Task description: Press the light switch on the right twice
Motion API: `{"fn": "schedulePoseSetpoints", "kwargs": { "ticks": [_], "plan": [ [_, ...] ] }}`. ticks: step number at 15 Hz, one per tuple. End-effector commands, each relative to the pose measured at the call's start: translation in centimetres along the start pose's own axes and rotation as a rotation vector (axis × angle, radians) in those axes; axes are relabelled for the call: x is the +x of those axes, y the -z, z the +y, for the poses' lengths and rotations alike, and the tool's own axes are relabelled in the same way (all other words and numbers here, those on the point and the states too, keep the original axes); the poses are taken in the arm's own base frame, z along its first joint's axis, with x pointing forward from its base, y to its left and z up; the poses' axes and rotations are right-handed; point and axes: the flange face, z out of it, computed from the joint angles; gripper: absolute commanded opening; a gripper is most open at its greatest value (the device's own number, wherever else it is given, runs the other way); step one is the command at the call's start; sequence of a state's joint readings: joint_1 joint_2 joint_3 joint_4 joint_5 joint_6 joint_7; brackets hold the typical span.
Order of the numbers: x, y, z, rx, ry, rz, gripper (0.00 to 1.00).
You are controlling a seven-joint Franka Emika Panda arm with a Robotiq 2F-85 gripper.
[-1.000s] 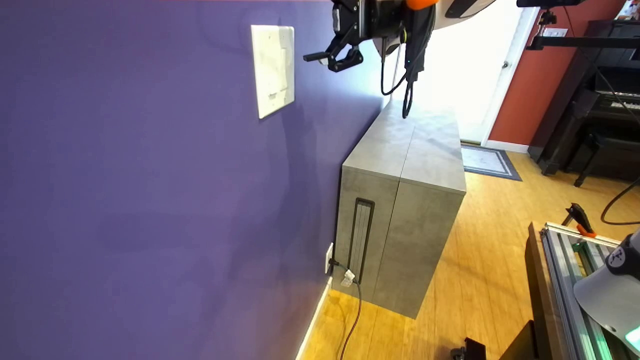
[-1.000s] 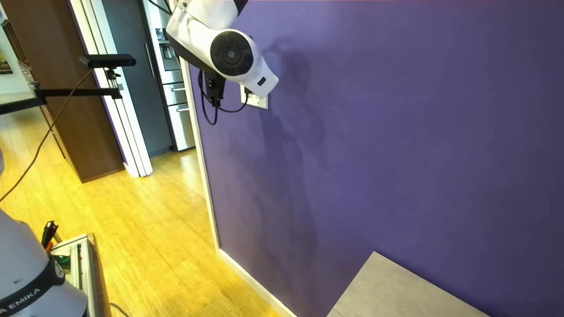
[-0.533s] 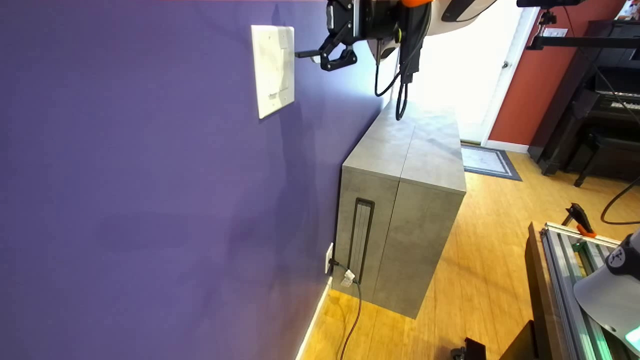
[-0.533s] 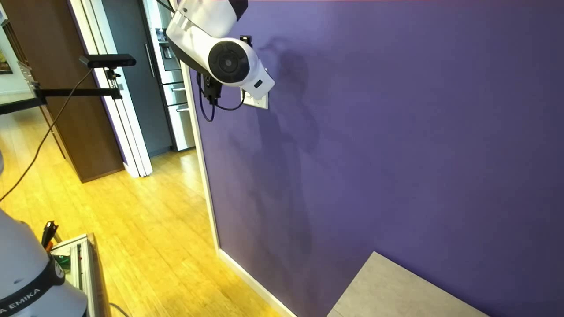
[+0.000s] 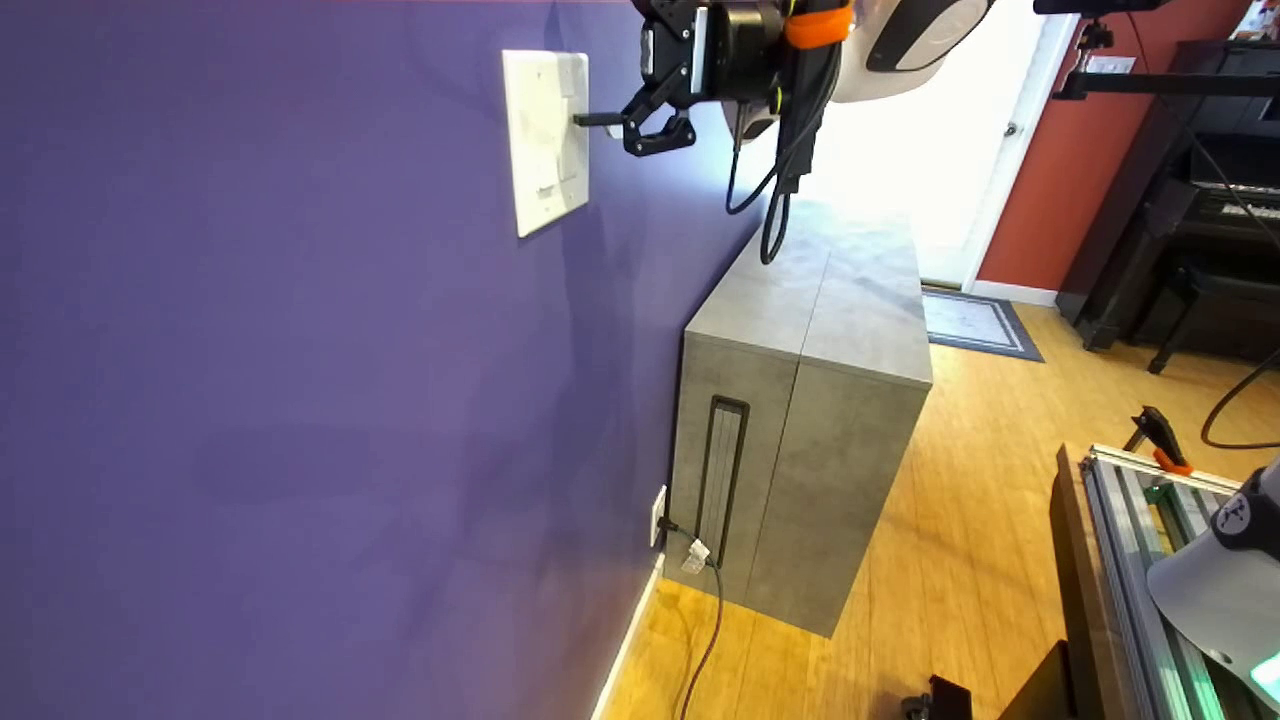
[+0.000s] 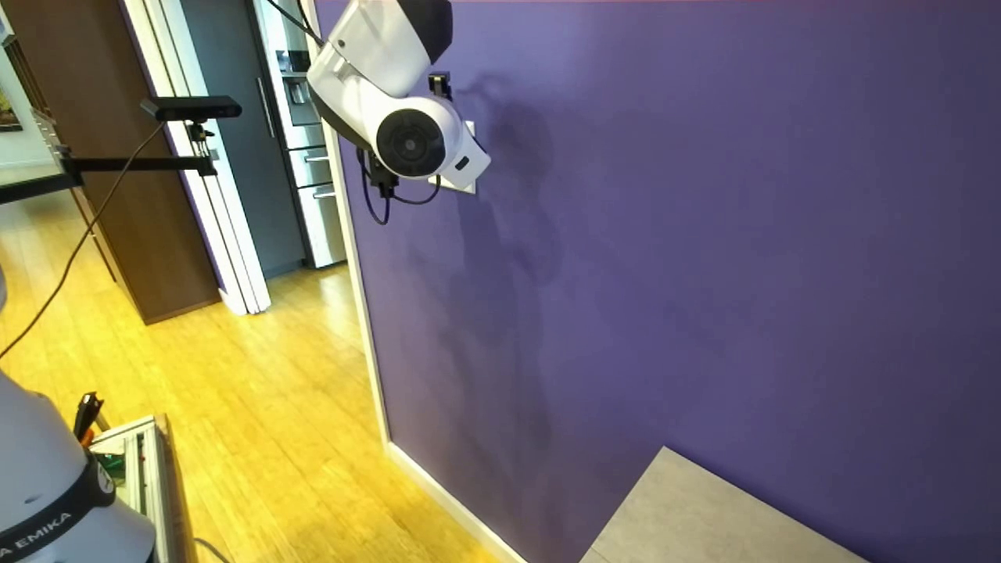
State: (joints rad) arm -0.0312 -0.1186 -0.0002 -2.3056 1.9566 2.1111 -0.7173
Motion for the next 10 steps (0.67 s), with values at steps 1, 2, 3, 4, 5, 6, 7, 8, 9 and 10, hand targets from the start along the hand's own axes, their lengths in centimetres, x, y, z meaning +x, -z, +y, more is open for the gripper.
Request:
{"fn": "schedulePoseSetpoints", "kwargs": {
  "ticks": [1, 2, 3, 4, 5, 6, 7, 8, 9, 10],
  "plan": [
    [0.2, -0.4, 0.1, 0.081, 0.030, 0.015, 1.00],
    [0.3, -0.5, 0.3, 0.091, 0.038, 0.018, 1.00],
    [0.4, -0.6, 0.4, 0.096, 0.049, 0.017, 1.00],
    [0.3, -0.5, 0.6, 0.088, 0.053, 0.009, 1.00],
    [0.1, -0.2, 0.8, 0.036, 0.035, -0.014, 1.00],
    [0.0, 0.3, 0.6, -0.006, 0.025, -0.017, 1.00],
    [0.1, 0.7, 0.0, -0.032, 0.032, -0.018, 1.00],
    [0.2, 1.3, -1.1, -0.056, 0.042, -0.020, 1.00],
    [0.2, 2.3, -2.8, -0.079, 0.038, -0.036, 1.00],
    [0.5, 3.2, -4.3, -0.130, 0.057, -0.043, 1.00]
  ]
}}
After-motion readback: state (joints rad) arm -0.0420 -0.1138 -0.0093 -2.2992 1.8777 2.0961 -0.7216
